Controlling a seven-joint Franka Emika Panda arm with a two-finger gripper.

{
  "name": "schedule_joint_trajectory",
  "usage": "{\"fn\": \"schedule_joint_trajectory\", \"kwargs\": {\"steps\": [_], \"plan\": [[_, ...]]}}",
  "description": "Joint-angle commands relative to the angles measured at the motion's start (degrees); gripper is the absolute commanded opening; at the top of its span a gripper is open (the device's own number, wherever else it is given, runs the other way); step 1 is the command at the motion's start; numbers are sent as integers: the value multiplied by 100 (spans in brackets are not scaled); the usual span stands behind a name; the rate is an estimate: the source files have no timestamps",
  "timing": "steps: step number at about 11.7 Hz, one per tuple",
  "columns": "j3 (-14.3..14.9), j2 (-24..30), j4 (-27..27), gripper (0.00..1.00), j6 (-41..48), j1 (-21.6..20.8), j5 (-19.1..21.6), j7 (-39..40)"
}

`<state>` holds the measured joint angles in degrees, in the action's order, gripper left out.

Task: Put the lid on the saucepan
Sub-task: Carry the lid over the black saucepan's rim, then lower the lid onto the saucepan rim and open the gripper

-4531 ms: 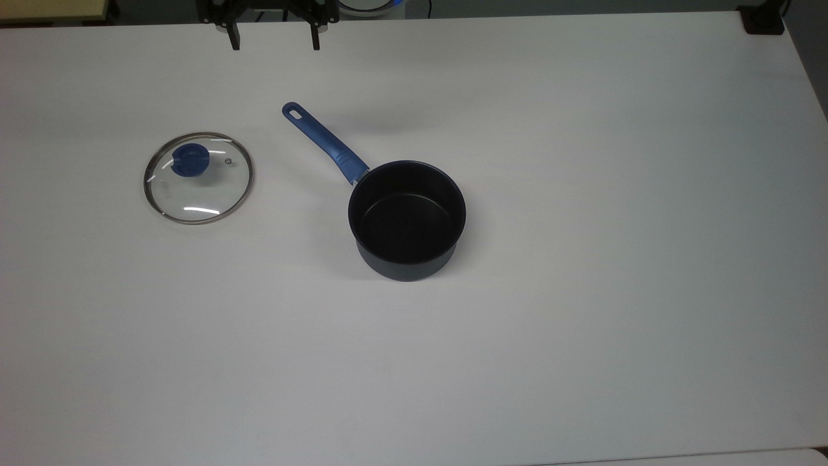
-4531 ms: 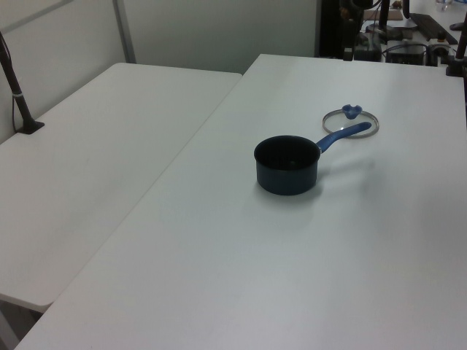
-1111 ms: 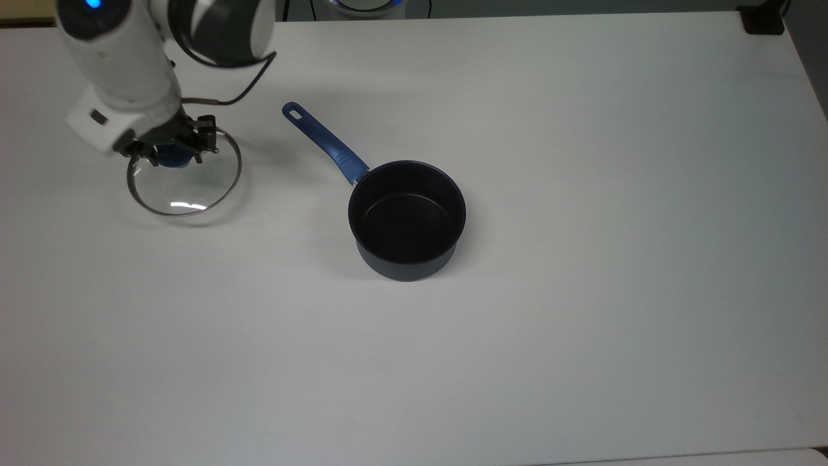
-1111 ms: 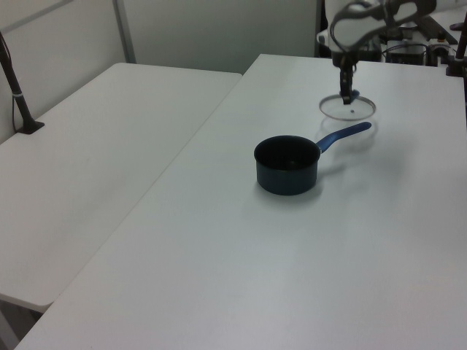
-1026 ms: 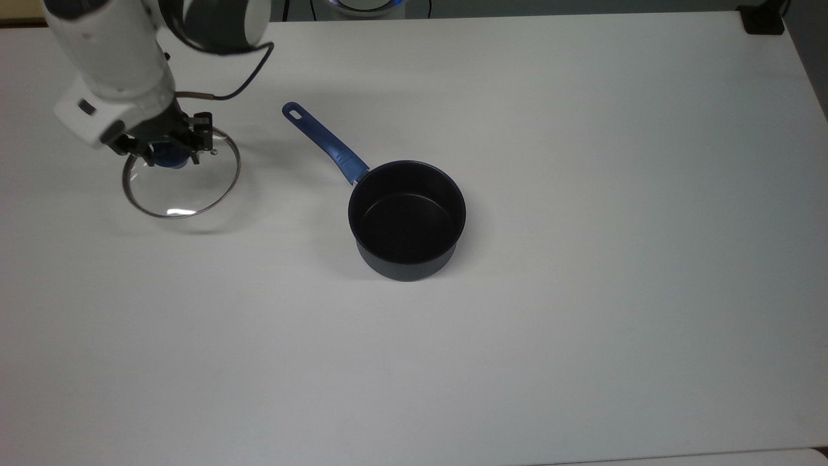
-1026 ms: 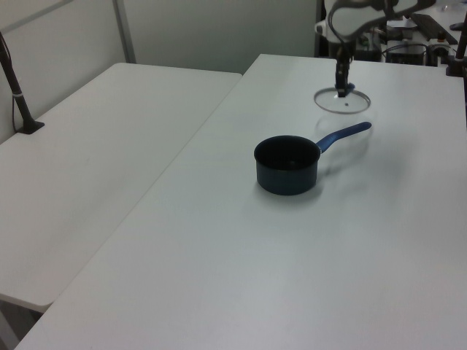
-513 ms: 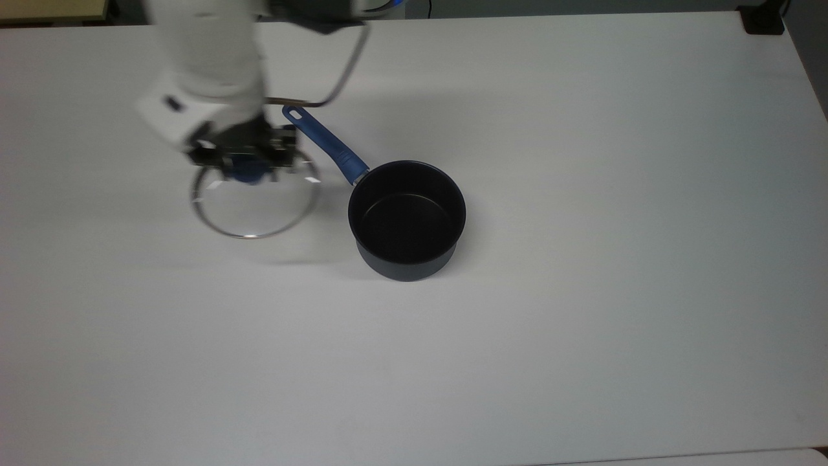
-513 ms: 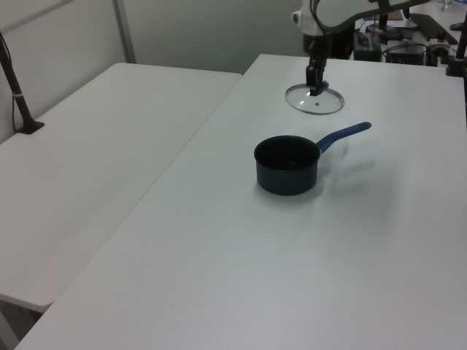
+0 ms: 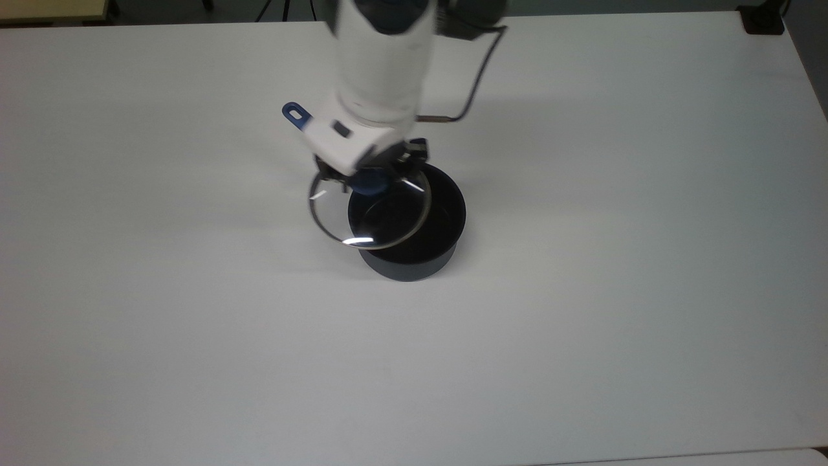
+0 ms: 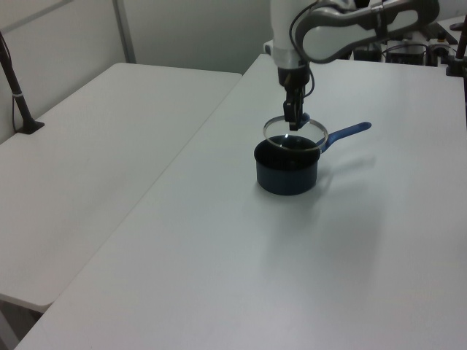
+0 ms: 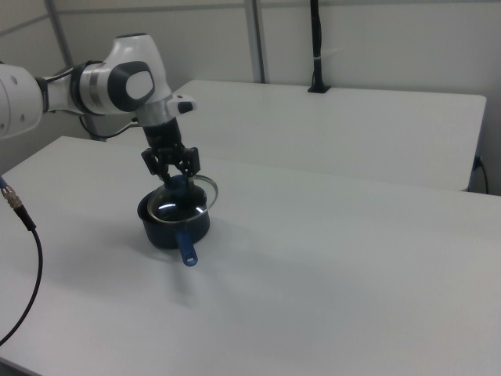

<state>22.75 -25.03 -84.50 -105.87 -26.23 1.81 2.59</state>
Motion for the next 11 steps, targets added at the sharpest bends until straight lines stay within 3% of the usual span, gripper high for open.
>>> {"fn": "schedule_joint_trajectory", "kwargs": {"steps": [1,6,11], "plan": [[89,-265,347,40,145,-250,180,-205],[10,-529,619,47,154,-303,197,-241],[-8,-520,602,47,575,-391,250,22]]}}
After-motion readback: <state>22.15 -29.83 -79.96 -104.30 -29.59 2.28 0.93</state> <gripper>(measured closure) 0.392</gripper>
